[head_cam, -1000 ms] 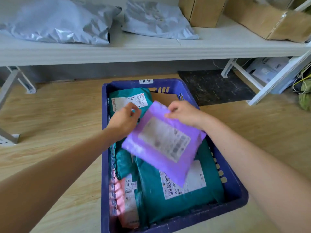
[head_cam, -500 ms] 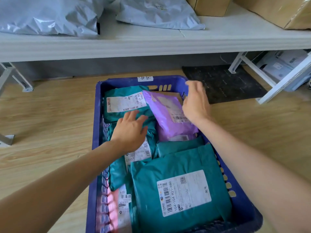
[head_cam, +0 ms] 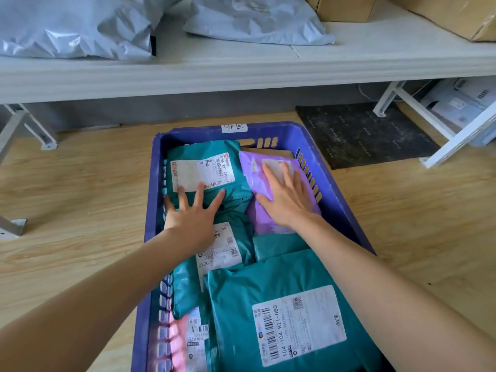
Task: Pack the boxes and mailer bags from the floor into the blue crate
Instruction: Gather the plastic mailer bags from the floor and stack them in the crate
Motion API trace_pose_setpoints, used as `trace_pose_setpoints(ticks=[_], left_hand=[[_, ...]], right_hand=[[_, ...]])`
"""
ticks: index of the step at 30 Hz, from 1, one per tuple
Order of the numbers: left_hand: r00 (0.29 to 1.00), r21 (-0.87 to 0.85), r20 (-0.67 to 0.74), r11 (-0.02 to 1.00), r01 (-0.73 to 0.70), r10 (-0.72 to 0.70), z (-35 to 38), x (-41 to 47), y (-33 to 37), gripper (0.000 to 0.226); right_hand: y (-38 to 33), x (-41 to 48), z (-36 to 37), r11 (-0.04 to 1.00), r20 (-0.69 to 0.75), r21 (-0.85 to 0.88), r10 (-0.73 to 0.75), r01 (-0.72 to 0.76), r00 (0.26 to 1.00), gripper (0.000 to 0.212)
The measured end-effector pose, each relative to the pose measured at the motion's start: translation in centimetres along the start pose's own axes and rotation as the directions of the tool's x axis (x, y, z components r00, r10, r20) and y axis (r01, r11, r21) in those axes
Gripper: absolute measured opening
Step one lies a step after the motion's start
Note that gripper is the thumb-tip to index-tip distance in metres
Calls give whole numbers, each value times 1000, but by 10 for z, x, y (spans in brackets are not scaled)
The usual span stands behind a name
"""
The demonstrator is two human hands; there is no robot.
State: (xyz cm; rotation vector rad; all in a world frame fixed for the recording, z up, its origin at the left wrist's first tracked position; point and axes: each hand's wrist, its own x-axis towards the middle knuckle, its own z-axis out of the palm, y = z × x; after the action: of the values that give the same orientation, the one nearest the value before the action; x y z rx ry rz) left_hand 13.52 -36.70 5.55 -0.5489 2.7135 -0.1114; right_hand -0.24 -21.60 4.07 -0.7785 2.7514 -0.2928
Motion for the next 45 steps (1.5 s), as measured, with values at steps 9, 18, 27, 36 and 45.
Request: trace_pose_setpoints(ticks=[9,18,27,36,45], left_hand=[[992,79,123,997,-20,11,-3,-1,1,88],[918,18,-89,922,-387,387,-19,-31,-7,72],[913,-349,-73,848,-400,401,-19,-67,15,31],[959,-485,-23,836,-257,281,-17,-60,26,10],[842,-122,-262,850,-513,471,1,-51,39,56]], right_hand=[[-3,27,-6,991,167,-119,-33,54,985,61],[6,-24,-64,890,85,451,-121,70,989,35],[8,-67,-78,992,464,-20,-104,128,879,30],[-5,-64,-59,981,-48,158,-108,114,993,14],[20,-82,-3,947,-329,-151,-318,283,889,43]])
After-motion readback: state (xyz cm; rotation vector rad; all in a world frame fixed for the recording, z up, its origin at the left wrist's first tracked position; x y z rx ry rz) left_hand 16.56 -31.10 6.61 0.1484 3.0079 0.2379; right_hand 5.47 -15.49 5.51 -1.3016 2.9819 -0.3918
